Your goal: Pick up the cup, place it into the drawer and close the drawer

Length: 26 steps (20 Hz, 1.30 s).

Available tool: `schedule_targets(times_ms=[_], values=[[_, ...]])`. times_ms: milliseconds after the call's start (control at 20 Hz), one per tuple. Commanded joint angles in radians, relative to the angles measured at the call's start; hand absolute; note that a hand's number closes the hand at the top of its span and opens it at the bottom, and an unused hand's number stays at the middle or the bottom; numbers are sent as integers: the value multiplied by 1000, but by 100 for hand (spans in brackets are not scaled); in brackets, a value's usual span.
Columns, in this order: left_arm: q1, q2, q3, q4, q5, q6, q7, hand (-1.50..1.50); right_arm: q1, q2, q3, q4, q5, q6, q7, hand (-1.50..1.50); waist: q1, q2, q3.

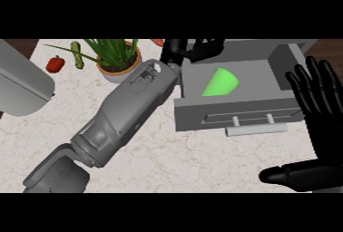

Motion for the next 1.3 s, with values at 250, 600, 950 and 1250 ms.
schedule_targets(times_ms=[250, 600, 950, 1250], values=[[-39, 0, -161, 83, 18, 77, 36, -150, -72, -12, -3, 21, -23, 6, 21, -150, -36, 12, 1], [-29, 0, -153, 39, 113, 60, -7, -150, -44, 12, 9, 30, -35, 22, -30, -150, -23, 10, 0], [-58, 0, -80, -38, 226, 2, -91, -150, -12, 8, -9, -4, -124, 38, 27, -150, 9, -3, -1], [62, 26, -25, -99, 226, -83, -119, -150, 8, -30, -16, -86, -142, 51, 74, 150, 71, -19, -2]])
